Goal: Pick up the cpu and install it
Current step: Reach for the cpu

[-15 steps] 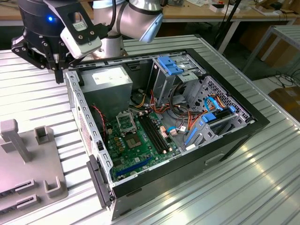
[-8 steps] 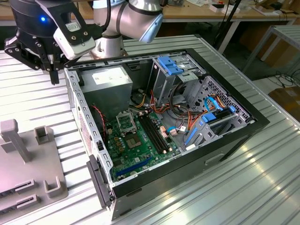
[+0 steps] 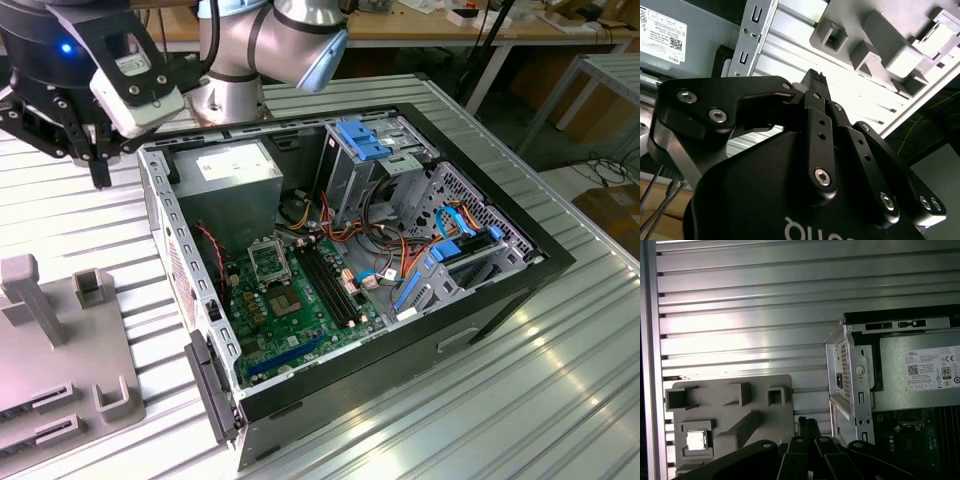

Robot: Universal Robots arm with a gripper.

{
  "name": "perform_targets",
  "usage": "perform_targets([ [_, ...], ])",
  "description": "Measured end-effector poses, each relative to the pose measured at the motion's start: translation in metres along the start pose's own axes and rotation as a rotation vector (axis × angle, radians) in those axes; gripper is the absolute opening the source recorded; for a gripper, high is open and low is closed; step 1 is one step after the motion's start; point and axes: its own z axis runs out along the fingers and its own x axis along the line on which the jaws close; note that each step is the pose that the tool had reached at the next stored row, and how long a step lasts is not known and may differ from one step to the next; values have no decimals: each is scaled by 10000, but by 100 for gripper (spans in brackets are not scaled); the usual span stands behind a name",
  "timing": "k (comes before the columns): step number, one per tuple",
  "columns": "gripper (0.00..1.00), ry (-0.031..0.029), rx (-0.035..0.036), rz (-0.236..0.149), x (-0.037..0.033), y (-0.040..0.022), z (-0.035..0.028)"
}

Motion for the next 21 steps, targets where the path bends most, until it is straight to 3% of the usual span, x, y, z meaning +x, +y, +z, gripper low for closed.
perform_targets([
  [8, 11, -29, -12, -3, 191, -65, 7],
  [21, 11, -27, -11, 0, 227, -68, 7],
])
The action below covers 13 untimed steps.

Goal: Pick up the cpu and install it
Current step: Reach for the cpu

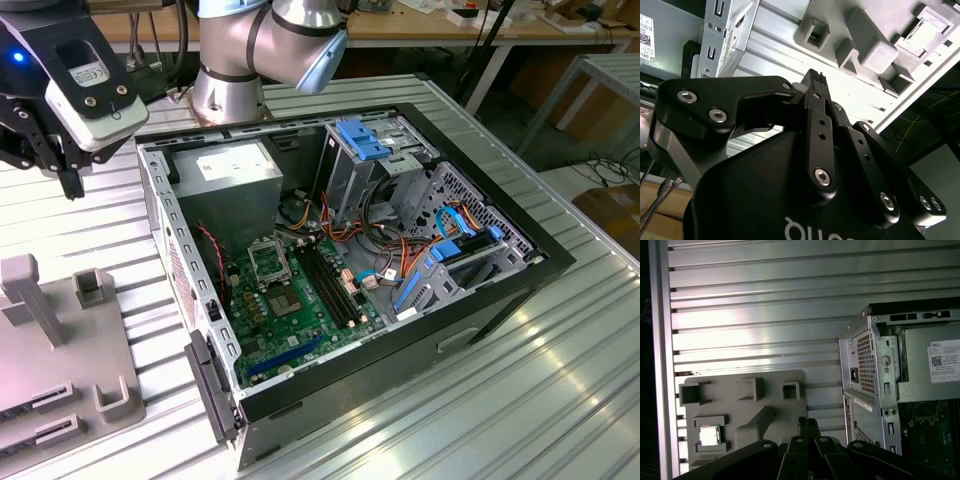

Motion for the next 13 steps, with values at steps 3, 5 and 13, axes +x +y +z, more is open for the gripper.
perform_targets([
  [3, 11, -1, -1, -3, 19, -2, 1],
  [5, 11, -1, -1, -3, 38, -3, 1],
  [13, 11, -1, -1, -2, 103, -8, 3],
])
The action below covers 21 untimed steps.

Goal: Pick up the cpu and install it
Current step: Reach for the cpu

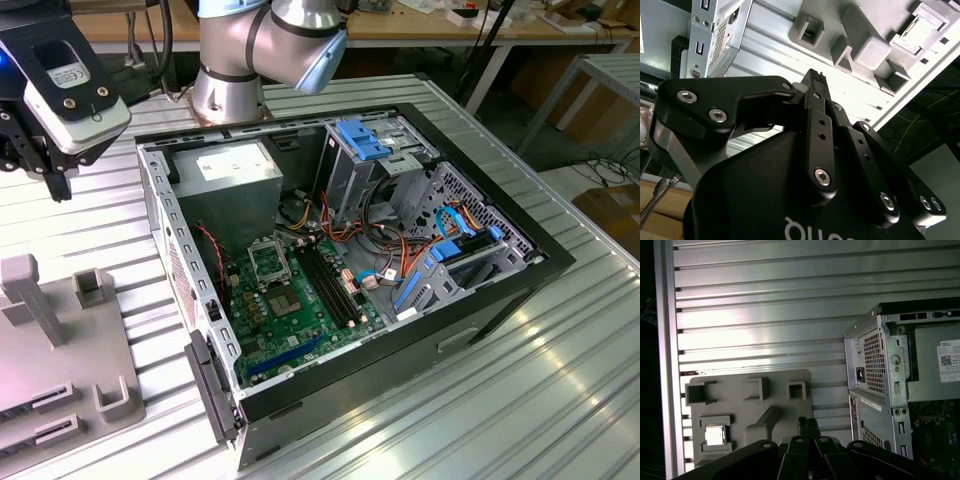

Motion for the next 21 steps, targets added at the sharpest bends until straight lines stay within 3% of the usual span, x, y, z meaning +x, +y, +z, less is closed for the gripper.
perform_targets([
  [21, 11, 0, 1, 0, 123, -10, 2],
])
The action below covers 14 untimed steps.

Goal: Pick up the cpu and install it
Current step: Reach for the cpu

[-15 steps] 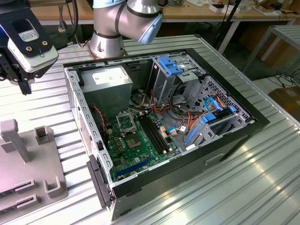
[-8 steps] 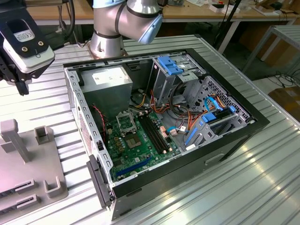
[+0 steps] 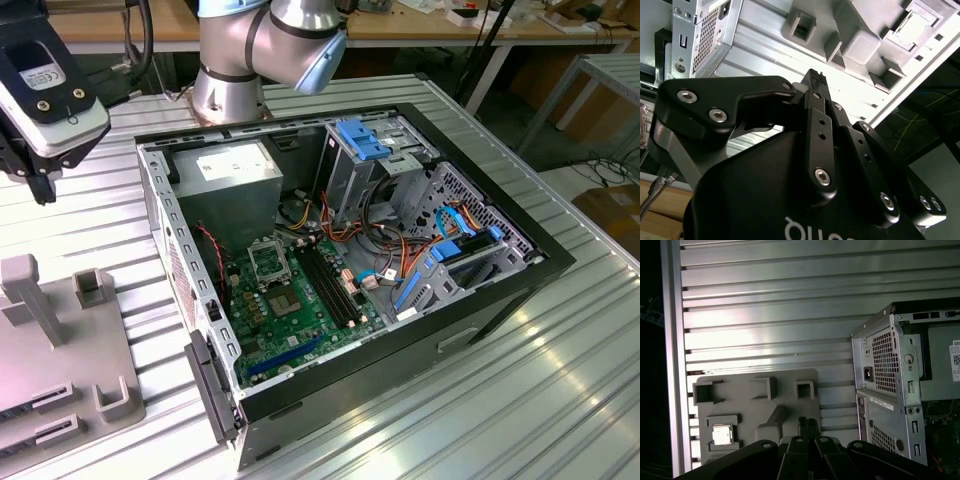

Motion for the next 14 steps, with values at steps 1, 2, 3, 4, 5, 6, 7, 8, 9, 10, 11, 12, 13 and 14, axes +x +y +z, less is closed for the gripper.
perform_targets([
  [1, 11, 0, 0, 0, 5, 0, 0],
  [2, 11, 0, -1, 0, 11, -1, 1],
  [3, 11, 0, -1, 0, 16, -1, 1],
  [4, 11, 0, -1, 0, 21, -1, 1],
  [5, 11, 0, 0, 0, 27, -2, 1],
  [6, 11, 0, -1, 0, 32, -2, 1],
  [7, 11, 0, 0, 0, 38, -3, 1],
  [8, 11, 0, 0, 0, 43, -3, 1],
  [9, 11, 0, 0, -1, 47, -4, 1],
  [10, 11, 0, -1, -2, 48, -4, 2],
  [11, 11, 0, -1, -2, 48, -4, 1],
  [12, 11, 0, -1, 0, 49, -4, 1],
  [13, 11, 0, 0, 0, 50, -4, 1],
  [14, 11, 0, 0, 0, 50, -4, 1],
])
